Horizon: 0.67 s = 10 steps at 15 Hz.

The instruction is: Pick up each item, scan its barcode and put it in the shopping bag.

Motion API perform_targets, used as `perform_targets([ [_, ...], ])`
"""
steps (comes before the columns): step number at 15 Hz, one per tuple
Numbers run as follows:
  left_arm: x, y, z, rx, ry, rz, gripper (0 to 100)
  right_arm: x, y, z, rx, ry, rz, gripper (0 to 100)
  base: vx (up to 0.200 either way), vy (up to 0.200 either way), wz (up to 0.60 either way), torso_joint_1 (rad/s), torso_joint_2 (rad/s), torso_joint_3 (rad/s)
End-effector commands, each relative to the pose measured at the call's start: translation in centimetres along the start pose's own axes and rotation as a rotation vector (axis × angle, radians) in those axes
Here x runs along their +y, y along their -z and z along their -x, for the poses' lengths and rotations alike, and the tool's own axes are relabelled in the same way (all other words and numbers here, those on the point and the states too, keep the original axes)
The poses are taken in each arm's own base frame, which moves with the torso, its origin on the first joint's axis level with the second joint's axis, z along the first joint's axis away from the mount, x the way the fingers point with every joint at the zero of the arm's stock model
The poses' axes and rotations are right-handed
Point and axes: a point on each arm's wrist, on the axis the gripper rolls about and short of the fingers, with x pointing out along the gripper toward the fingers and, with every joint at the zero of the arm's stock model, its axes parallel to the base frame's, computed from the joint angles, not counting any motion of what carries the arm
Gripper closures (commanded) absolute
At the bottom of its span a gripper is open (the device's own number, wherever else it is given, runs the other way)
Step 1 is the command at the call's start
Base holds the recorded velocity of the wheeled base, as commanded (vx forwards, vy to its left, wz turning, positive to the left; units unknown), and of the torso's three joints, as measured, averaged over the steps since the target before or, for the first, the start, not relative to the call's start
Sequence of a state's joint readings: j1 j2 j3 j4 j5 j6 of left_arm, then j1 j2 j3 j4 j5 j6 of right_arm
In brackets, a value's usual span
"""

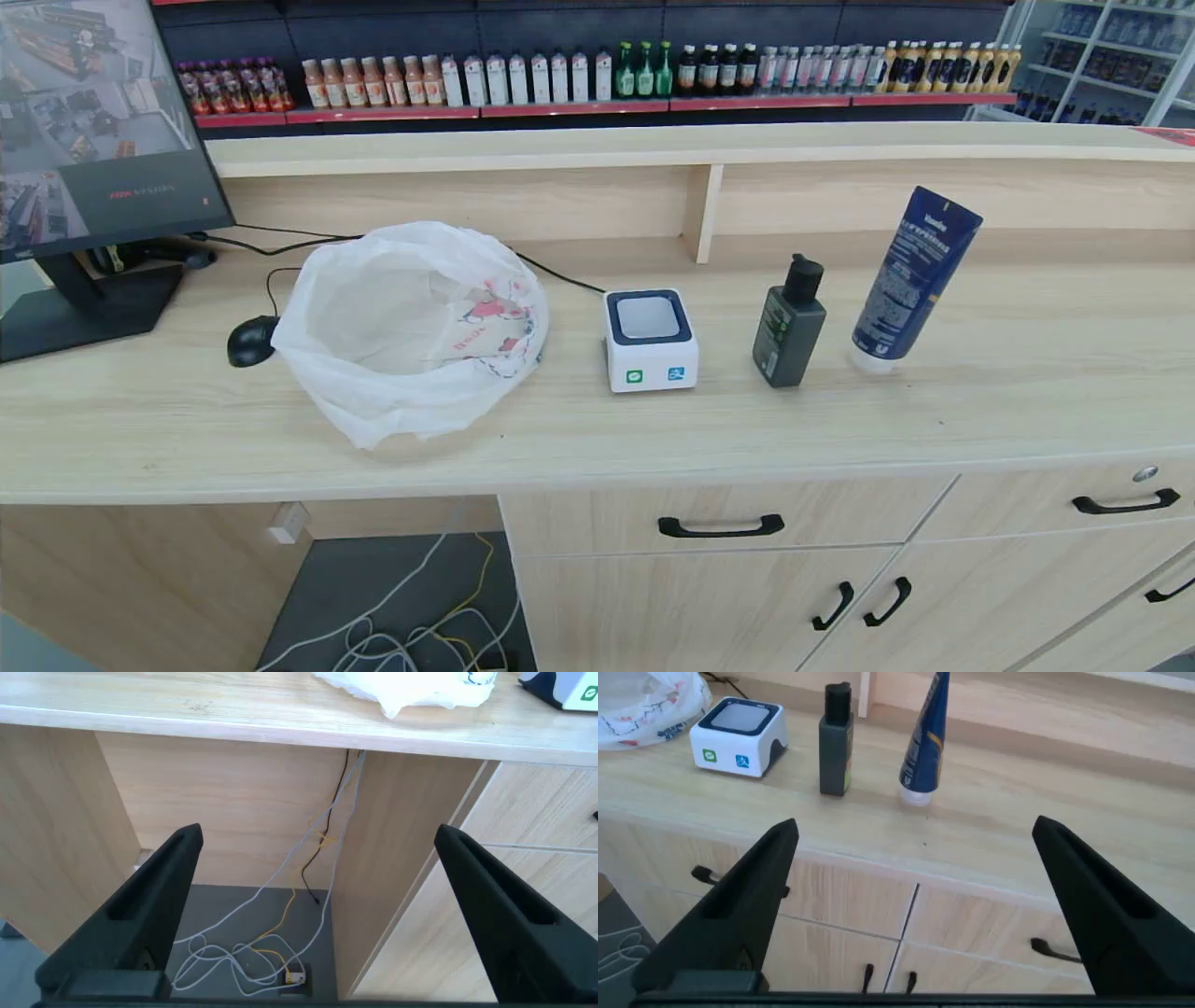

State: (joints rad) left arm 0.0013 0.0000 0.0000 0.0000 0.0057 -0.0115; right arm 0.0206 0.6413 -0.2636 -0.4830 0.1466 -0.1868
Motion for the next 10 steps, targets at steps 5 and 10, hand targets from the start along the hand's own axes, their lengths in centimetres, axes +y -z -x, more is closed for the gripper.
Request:
perform_targets([
  [5,0.0,0.0,0.0,0.000,-0.001,-0.001,0,2.0,2.4,-12.5,-0.027,-0.185,0.003,0,0.000,0.000,0.00,0.000,0.00,0.000],
  [10,0.0,0.0,0.0,0.000,-0.001,0.001,0,3.2,2.4,-17.3,-0.190,-0.192,-0.026,0,0.000,0.000,0.00,0.000,0.00,0.000],
])
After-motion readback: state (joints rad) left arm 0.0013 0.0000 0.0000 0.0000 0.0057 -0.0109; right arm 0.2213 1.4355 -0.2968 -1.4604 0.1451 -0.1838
